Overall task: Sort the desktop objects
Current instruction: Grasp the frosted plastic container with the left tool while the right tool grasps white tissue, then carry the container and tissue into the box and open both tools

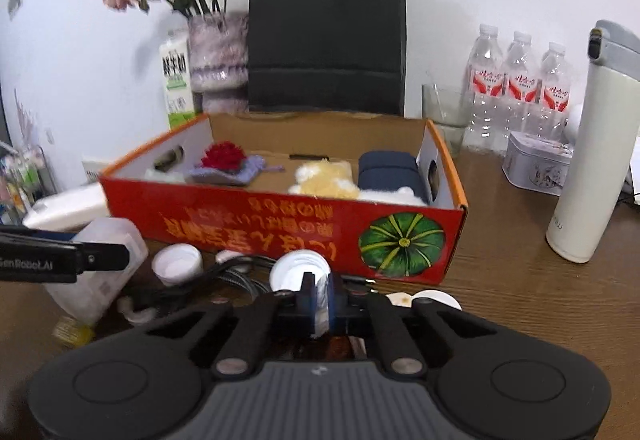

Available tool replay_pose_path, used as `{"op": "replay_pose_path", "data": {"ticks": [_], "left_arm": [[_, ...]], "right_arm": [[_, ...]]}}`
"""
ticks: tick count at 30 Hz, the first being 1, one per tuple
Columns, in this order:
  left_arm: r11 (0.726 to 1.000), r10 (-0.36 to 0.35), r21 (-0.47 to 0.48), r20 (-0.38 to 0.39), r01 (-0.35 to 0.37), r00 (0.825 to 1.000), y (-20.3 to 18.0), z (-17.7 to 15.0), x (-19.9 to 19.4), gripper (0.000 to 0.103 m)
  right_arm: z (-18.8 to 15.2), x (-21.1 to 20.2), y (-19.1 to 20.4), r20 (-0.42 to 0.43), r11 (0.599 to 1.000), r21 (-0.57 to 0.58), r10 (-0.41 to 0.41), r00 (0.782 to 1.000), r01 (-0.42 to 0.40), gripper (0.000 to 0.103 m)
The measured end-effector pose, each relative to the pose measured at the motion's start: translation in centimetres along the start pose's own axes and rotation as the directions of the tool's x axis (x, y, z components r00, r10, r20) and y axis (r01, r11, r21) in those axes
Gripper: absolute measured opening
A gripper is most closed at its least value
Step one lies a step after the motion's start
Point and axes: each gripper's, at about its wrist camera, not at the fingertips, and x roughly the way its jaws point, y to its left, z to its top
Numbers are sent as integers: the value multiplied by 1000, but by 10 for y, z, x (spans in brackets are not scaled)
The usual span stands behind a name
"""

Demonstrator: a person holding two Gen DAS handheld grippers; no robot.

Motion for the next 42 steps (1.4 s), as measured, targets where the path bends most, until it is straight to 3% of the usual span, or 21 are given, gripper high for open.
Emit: {"op": "replay_pose_path", "data": {"ticks": [4, 9, 13, 16, 21, 26, 31, 33, 35, 37, 39, 40, 41, 42], "left_arm": [[1000, 0, -4, 59, 1, 998, -2, 8, -42, 65], [998, -61, 22, 106, 59, 992, -19, -3, -99, 65], [992, -124, 46, 51, 121, 991, -38, -32, -121, 65], [986, -146, 81, -38, 149, 989, -52, -60, -127, 65], [985, -111, 124, -97, 123, 989, -63, -99, -140, 65], [988, -56, 137, -156, 77, 986, -68, -116, -132, 65], [975, 6, 221, -142, 26, 990, -81, -126, -123, 66], [972, 5, 234, -147, 30, 989, -83, -128, -123, 74], [972, -10, 232, -144, 44, 990, -82, -130, -125, 79], [974, -11, 222, -137, 41, 990, -80, -132, -124, 80], [978, -14, 205, -153, 45, 988, -78, -132, -120, 66], [979, -20, 196, -155, 51, 988, -76, -132, -119, 66], [979, -30, 193, -154, 60, 988, -76, -131, -120, 66], [980, -44, 185, -146, 71, 988, -75, -129, -121, 66]], "right_arm": [[4, -35, -3, 70, 999, 44, 17, 997, -20, 3], [-2, -87, -2, 122, 995, 74, 51, 991, -61, 3], [-26, -115, 6, 108, 995, 75, 64, 992, -73, 3], [-51, -128, 7, 61, 993, 96, 64, 996, -70, 3], [-88, -149, 6, 11, 992, 100, 75, 997, -76, 3], [-114, -168, 7, 0, 992, 78, 98, 995, -97, 3], [-122, -164, -1, -6, 992, 99, 79, 997, -78, 16], [-121, -164, -3, -9, 990, 117, 76, 997, -74, 40], [-122, -166, -3, -4, 989, 116, 92, 996, -91, 45], [-123, -165, 0, -9, 990, 97, 105, 994, -104, 45], [-125, -158, 5, -29, 990, 83, 115, 993, -112, 41], [-126, -154, 9, -44, 990, 75, 121, 992, -117, 33], [-126, -149, 13, -68, 990, 65, 128, 989, -124, 16], [-126, -145, 17, -84, 991, 54, 127, 988, -123, 17]]}}
